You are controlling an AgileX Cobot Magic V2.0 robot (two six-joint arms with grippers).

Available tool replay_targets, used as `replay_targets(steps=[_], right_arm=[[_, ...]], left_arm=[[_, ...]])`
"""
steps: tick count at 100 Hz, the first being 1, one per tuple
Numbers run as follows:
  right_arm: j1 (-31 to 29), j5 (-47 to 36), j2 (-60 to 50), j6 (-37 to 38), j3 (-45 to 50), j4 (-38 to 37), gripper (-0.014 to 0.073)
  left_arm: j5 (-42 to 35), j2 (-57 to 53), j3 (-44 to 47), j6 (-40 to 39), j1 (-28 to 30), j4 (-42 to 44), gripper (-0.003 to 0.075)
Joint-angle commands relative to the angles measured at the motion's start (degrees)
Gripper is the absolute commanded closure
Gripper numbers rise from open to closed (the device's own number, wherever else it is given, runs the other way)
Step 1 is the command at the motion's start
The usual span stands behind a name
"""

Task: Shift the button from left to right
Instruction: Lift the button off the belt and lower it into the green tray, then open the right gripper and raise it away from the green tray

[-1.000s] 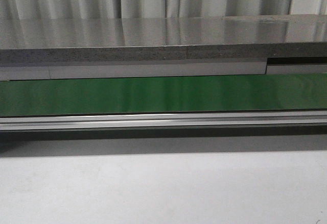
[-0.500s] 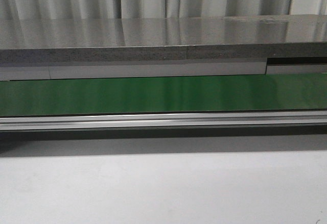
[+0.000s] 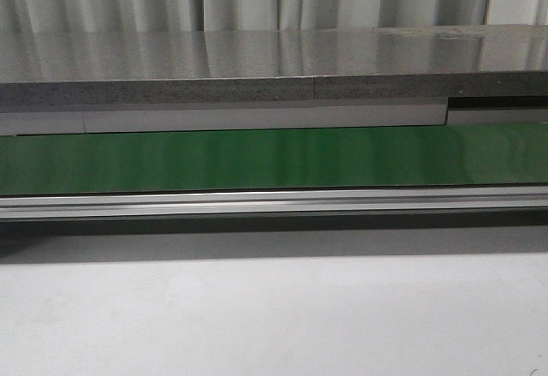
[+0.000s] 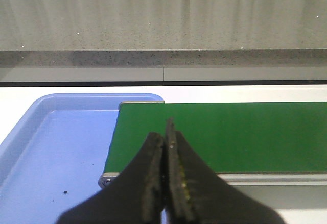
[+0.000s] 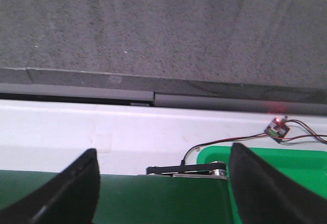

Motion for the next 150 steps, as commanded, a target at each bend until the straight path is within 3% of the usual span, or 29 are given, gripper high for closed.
replay_targets(steps=[1, 28, 58, 83, 115, 127, 150], right_arm=[[1.4, -7.8, -6.4, 0.2, 3.7, 1.4, 0.0063], [3.0, -15.5, -23.3, 0.2, 22.3, 2.3, 0.0063], [3.0, -15.3, -46.1, 0.2, 36.9, 2.4, 0.0063], [3.0, -5.4, -57.6, 0.2, 40.0, 2.5, 0.0063], [3.0, -2.9, -58.1, 0.2, 40.0, 2.5, 0.0071], [3.0, -2.9, -58.1, 0.2, 40.0, 2.5, 0.0173], [3.0, -2.9, -58.1, 0.2, 40.0, 2.5, 0.055]], left_arm=[[-4.7, 0.3, -1.6, -0.2, -0.5, -0.3, 0.0741], [-4.7, 0.3, -1.6, -0.2, -0.5, -0.3, 0.0741], [-4.7, 0.3, -1.6, -0.2, -0.5, -0.3, 0.0741], [-4.7, 0.3, -1.6, -0.2, -0.5, -0.3, 0.0741], [-4.7, 0.3, -1.6, -0.2, -0.5, -0.3, 0.0741], [-4.7, 0.3, -1.6, -0.2, -0.5, -0.3, 0.0741], [-4.7, 0.3, -1.6, -0.2, -0.5, -0.3, 0.0741]])
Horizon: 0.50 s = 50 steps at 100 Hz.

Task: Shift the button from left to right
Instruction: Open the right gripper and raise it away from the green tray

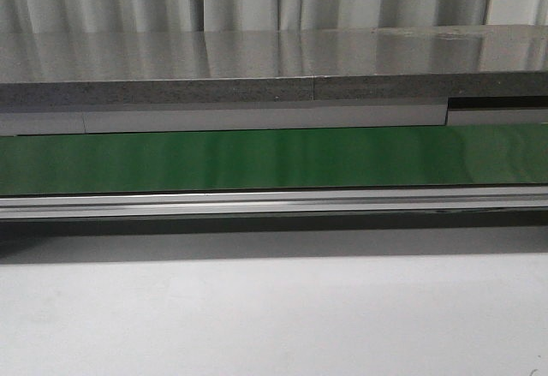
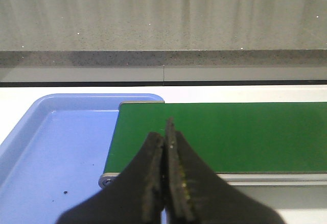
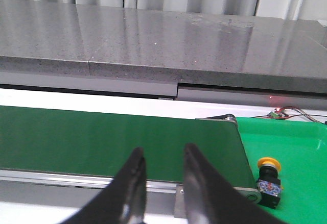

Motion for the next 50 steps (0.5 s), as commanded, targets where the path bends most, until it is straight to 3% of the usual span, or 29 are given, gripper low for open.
replay_targets(steps=[1, 8, 50], right_arm=[[0.0, -4.1, 0.6, 0.1, -1.4, 0.5, 0.0571], [0.0, -4.1, 0.6, 0.1, -1.4, 0.5, 0.0666], [0.0, -4.1, 0.6, 0.1, -1.4, 0.6, 0.066]], left_arm=[[-4.7, 0.3, -1.6, -0.2, -0.5, -0.3, 0.0741], [-4.7, 0.3, -1.6, -0.2, -0.5, -0.3, 0.0741], [-4.7, 0.3, -1.6, -0.2, -0.5, -0.3, 0.0741]])
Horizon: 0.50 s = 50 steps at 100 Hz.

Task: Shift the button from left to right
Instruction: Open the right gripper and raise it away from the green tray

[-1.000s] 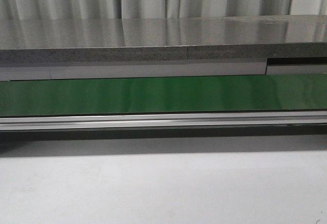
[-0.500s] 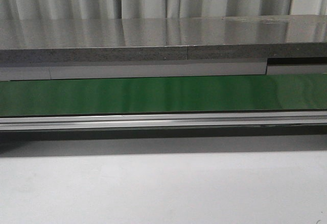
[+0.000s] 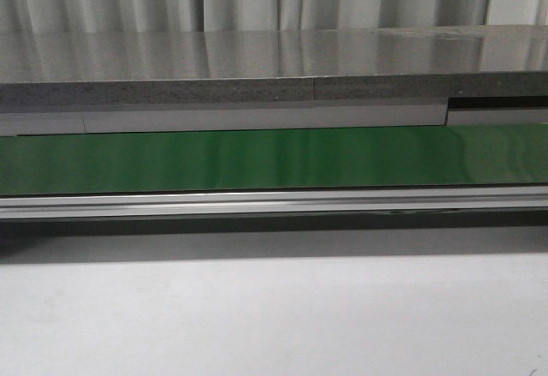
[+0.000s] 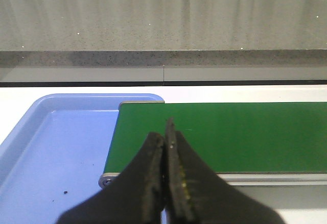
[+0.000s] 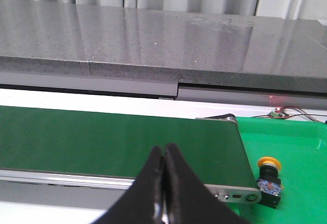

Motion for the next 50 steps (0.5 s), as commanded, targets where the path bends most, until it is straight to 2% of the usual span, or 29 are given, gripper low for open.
replay_targets(steps=[1, 50], right_arm=[[0.0, -4.2, 0.6, 0.0, -1.4, 0.6, 0.066], [0.0, -7.5, 0.3, 0.5, 0.8, 0.5, 0.066]], left_arm=[[-4.7, 0.3, -1.6, -0.2, -0.5, -0.3, 0.0741], [-4.7, 0.3, -1.6, -0.2, -0.5, -0.3, 0.0741]])
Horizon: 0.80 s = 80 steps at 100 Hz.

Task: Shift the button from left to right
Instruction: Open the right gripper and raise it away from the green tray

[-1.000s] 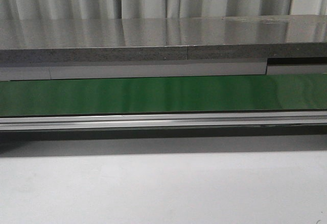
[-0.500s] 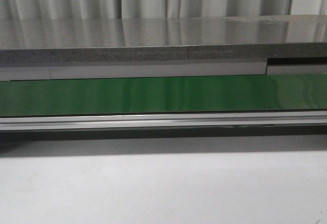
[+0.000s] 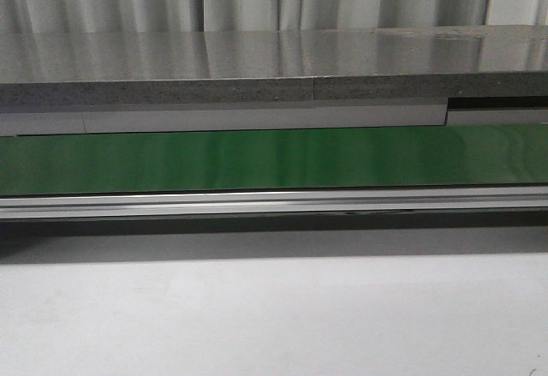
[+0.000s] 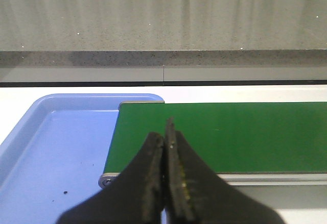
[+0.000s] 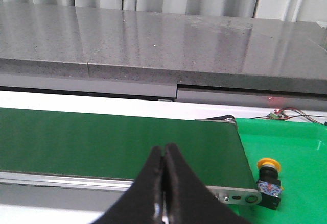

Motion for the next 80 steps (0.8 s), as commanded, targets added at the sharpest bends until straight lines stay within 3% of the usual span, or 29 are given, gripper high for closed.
replay_targets(steps=[1, 18, 44, 80], right_arm=[[0.0, -6.2, 0.2, 0.7, -0.1, 0.5, 0.066], [1.2, -6.5, -3.6, 5.2, 3.0, -1.2, 0.066], [4.6, -7.9, -11.3, 5.3, 10.2, -1.8, 0.066], [4.9, -17.1, -11.1, 7.6, 19.7, -1.9, 0.066]], left_arm=[[-4.7, 0.3, -1.6, -0.2, -0.5, -0.3, 0.0741], [-4.7, 0.3, -1.6, -0.2, -0.5, -0.3, 0.0741], [-4.7, 0.3, -1.6, -0.2, -0.5, -0.3, 0.0741], [-4.7, 0.3, -1.6, -0.2, -0.5, -0.3, 0.0741]])
